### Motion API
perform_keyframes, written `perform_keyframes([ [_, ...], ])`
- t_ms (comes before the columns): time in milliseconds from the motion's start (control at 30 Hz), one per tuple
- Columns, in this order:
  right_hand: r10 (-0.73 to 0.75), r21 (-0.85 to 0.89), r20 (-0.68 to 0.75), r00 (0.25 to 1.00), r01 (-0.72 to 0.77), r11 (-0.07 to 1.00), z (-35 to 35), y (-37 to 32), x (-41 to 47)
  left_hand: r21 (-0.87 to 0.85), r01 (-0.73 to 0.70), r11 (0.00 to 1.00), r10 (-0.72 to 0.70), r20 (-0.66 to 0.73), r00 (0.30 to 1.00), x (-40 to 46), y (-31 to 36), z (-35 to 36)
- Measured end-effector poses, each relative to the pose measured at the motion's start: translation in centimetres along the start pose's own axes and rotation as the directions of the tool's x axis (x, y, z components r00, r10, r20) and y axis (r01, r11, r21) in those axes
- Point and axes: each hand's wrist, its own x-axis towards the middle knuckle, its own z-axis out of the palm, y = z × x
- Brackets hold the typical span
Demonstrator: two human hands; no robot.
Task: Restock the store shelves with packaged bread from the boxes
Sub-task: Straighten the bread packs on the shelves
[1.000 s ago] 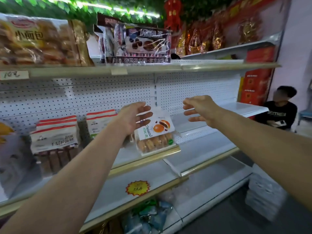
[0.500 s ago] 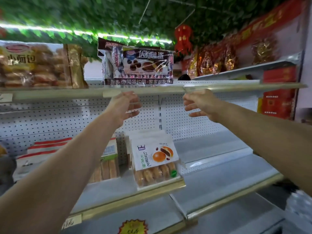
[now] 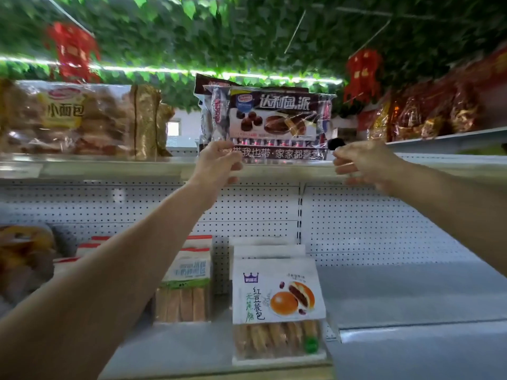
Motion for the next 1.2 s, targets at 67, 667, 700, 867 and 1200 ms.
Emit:
perform_keyframes([
  [67,-0.032,-0.006,-0.005,0.999,0.032,0.999,0.4,0.2,2.1,0.089,-0.068,0.994,0.07,-0.018,0.997,1.1,0.2,-0.2],
  [667,0.003,0.011,0.004,1.0,-0.003,1.0,2.1,2.6,19.5,0.294,-0.02,0.956,0.116,-0.312,0.943,15.6,0.9,0.4],
  [700,0.018,0.027,0.018,1.0,-0.019,0.999,2.0,3.1,20.5,0.294,0.018,0.955,0.076,-0.303,0.95,16.2,0.5,0.5],
  [867,0.027,0.054,0.156,0.987,-0.036,0.998,2.4,4.5,23.5,0.305,0.146,0.941,-0.115,-0.118,0.986,20.3,-2.5,-1.0],
  [1200,-0.05,0.152,0.143,0.988,0.028,0.988,5.3,4.0,26.0,0.22,0.042,0.975,-0.003,-0.175,0.985,21.8,-2.5,-2.3],
])
